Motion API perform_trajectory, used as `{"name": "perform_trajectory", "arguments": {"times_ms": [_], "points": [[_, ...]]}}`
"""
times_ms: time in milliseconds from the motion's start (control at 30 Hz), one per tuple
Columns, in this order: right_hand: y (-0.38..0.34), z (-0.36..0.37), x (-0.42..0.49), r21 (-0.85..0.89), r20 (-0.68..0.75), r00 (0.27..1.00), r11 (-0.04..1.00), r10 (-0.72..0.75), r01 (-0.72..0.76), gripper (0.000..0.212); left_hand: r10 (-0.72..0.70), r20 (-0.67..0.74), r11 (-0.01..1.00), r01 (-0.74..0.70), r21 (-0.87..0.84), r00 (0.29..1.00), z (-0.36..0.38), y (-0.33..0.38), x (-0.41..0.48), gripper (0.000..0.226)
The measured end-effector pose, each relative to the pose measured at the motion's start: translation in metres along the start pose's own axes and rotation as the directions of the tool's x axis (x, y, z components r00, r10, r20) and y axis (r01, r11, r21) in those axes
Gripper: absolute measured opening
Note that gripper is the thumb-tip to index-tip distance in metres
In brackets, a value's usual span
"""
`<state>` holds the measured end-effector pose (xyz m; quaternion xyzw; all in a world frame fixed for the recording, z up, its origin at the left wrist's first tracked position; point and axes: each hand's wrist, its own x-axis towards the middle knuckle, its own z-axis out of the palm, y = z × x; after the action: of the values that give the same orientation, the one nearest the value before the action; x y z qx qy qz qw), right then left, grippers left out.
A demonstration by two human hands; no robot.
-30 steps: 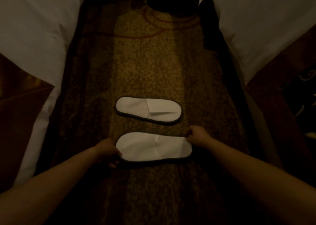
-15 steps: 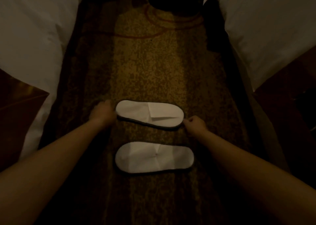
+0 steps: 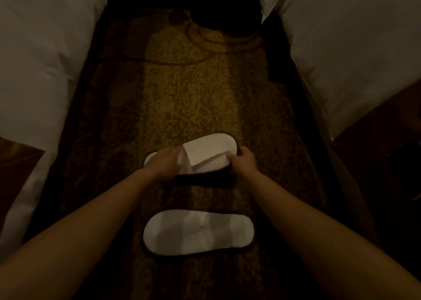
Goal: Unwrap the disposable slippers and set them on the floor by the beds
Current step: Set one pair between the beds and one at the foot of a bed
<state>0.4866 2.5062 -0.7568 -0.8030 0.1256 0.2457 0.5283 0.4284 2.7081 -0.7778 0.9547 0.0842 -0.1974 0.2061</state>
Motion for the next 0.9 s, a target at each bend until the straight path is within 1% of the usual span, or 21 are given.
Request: {"name": "perform_trajectory", "arguments": {"times_ms": [67,100,167,233,267,333,400,433,467,533,600,667,733,800,900], "points": [[-0.031,-0.010,-0.007,-0.083,0.076,0.978,0.976,-0.193,0.199,0.039,0.106,-0.208,0.990,-0.124,-0.072,0.972,-0.029,0.021,-0.002,0.064],[-0.047,-0.014,-0.012,-0.138,0.132,0.952,0.946,-0.275,0.293,0.036,0.167,-0.279,0.976,-0.199,-0.091,0.946,-0.045,0.034,-0.004,0.063],[-0.075,-0.022,-0.023,-0.203,0.249,0.887,0.874,-0.390,0.441,0.030,0.249,-0.336,0.941,-0.309,-0.139,0.908,-0.075,0.058,-0.009,0.059],[-0.096,-0.029,-0.032,-0.179,0.298,0.832,0.828,-0.469,0.531,0.027,0.261,-0.388,0.917,-0.352,-0.185,0.884,-0.099,0.073,-0.015,0.054],[-0.103,-0.032,-0.034,-0.146,0.276,0.815,0.817,-0.509,0.559,0.026,0.239,-0.434,0.910,-0.356,-0.212,0.869,-0.108,0.077,-0.018,0.049],[-0.110,-0.036,-0.034,-0.088,0.151,0.808,0.806,-0.570,0.585,0.027,0.139,-0.527,0.901,-0.327,-0.283,0.839,-0.118,0.078,-0.023,0.041],[-0.103,-0.039,-0.027,-0.078,0.019,0.838,0.835,-0.545,0.544,0.030,-0.037,-0.582,0.882,-0.247,-0.401,0.812,-0.117,0.073,-0.024,0.040],[-0.094,-0.039,-0.022,-0.118,-0.016,0.869,0.864,-0.494,0.489,0.033,-0.151,-0.576,0.846,-0.196,-0.496,0.803,-0.115,0.069,-0.024,0.042],[-0.080,-0.040,-0.015,-0.180,-0.024,0.908,0.895,-0.419,0.409,0.036,-0.270,-0.541,0.785,-0.143,-0.602,0.797,-0.111,0.063,-0.024,0.044],[-0.043,-0.041,-0.004,-0.262,0.028,0.978,0.943,-0.207,0.207,0.043,-0.475,-0.399,0.612,-0.031,-0.790,0.784,-0.100,0.049,-0.024,0.049],[-0.007,-0.044,0.000,-0.220,0.085,0.996,0.975,0.003,0.016,0.048,-0.600,-0.237,0.411,0.040,-0.911,0.764,-0.086,0.038,-0.022,0.054],[0.014,-0.048,0.001,-0.088,0.103,0.987,0.990,0.123,-0.114,0.046,-0.662,-0.124,0.226,0.039,-0.973,0.739,-0.071,0.031,-0.021,0.054],[0.020,-0.052,0.005,-0.003,0.119,0.982,0.990,0.143,-0.144,0.042,-0.669,-0.019,0.070,0.037,-0.997,0.743,-0.056,0.026,-0.020,0.054],[0.020,-0.054,0.012,-0.009,0.126,0.984,0.992,0.127,-0.127,0.044,-0.642,0.067,-0.016,0.074,-0.997,0.764,-0.040,0.021,-0.021,0.054],[0.023,-0.050,0.019,-0.152,0.086,0.989,0.982,0.123,-0.109,0.050,-0.612,0.140,-0.077,0.118,-0.990,0.778,-0.020,0.017,-0.020,0.055]]}}
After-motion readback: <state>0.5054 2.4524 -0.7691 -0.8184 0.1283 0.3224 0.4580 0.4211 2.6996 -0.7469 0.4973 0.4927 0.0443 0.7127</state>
